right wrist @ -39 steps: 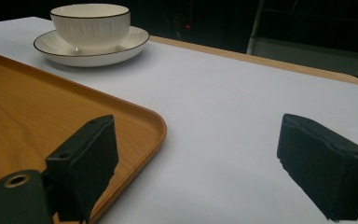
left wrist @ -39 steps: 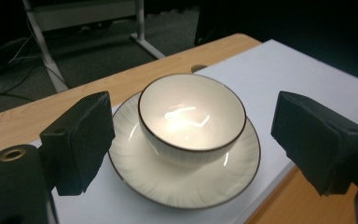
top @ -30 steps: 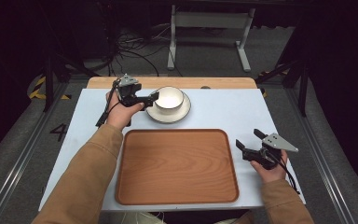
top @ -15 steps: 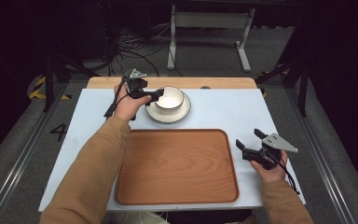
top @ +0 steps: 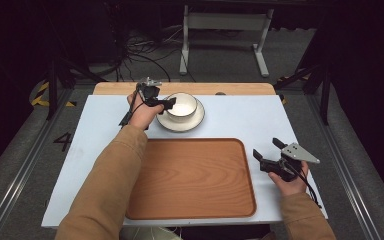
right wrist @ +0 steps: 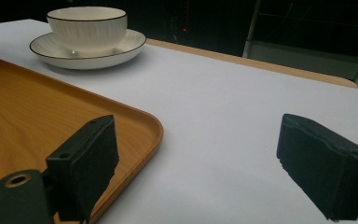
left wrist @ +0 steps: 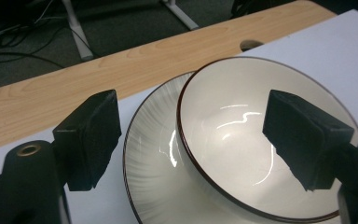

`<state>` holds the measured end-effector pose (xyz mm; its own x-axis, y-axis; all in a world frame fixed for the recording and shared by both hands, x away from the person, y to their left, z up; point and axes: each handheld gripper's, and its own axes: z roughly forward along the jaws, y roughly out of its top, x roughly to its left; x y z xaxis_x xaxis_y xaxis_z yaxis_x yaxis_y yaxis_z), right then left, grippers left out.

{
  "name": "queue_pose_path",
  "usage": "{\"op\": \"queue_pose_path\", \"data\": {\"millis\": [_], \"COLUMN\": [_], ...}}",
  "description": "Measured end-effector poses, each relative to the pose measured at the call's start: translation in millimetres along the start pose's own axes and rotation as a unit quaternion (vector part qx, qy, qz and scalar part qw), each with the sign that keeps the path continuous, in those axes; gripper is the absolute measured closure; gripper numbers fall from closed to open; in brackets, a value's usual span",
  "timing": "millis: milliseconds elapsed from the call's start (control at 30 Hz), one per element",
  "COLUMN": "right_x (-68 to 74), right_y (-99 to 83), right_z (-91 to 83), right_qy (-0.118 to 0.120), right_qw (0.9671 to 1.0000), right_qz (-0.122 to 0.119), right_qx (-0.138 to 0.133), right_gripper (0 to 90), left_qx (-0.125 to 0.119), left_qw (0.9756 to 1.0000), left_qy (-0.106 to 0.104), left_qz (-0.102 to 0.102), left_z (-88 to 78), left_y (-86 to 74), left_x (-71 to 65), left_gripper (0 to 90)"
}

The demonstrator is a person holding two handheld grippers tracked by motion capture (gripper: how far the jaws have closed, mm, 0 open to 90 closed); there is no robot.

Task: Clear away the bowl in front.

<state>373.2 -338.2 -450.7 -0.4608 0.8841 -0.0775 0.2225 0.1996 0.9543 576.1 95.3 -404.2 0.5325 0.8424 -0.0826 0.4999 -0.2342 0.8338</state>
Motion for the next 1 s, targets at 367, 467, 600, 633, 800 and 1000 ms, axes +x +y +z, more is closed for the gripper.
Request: {"op": "queue_pose_path", "data": {"millis": [367,467,600,633,800,1000], "right_x": [-0.1,-0.2,-0.2,-0.1,-0.1,-0.1], "right_y": [0.5,0.5,0.6,0.7,0.5,0.5], "right_z": [-1.5,-1.5,-1.7,-1.9,-2.0,-2.1], "right_qy": [-0.003,-0.005,-0.006,-0.007,-0.009,-0.009], "right_qw": [1.0000,1.0000,1.0000,1.0000,0.9999,0.9999], "right_qz": [0.001,-0.002,-0.001,-0.001,-0.007,-0.008], "right_qx": [-0.002,-0.001,-0.001,-0.001,0.000,-0.001], "right_gripper": [14.2,15.2,15.7,15.8,17.0,17.4], "left_qx": [0.043,0.050,0.059,0.059,0.065,0.077], "left_qw": [0.9974,0.9962,0.9958,0.9956,0.9935,0.9897], "left_qy": [-0.018,-0.023,-0.025,-0.027,-0.031,-0.045], "left_qz": [-0.056,-0.068,-0.065,-0.068,-0.088,-0.112], "left_z": [11.9,12.5,15.1,16.3,23.8,31.2], "left_y": [-6.3,-6.8,-7.9,-8.4,-11.4,-15.2], "left_x": [1.4,2.2,0.7,0.8,3.4,3.3], "left_gripper": [35.7,37.5,42.0,43.8,47.1,52.1]}}
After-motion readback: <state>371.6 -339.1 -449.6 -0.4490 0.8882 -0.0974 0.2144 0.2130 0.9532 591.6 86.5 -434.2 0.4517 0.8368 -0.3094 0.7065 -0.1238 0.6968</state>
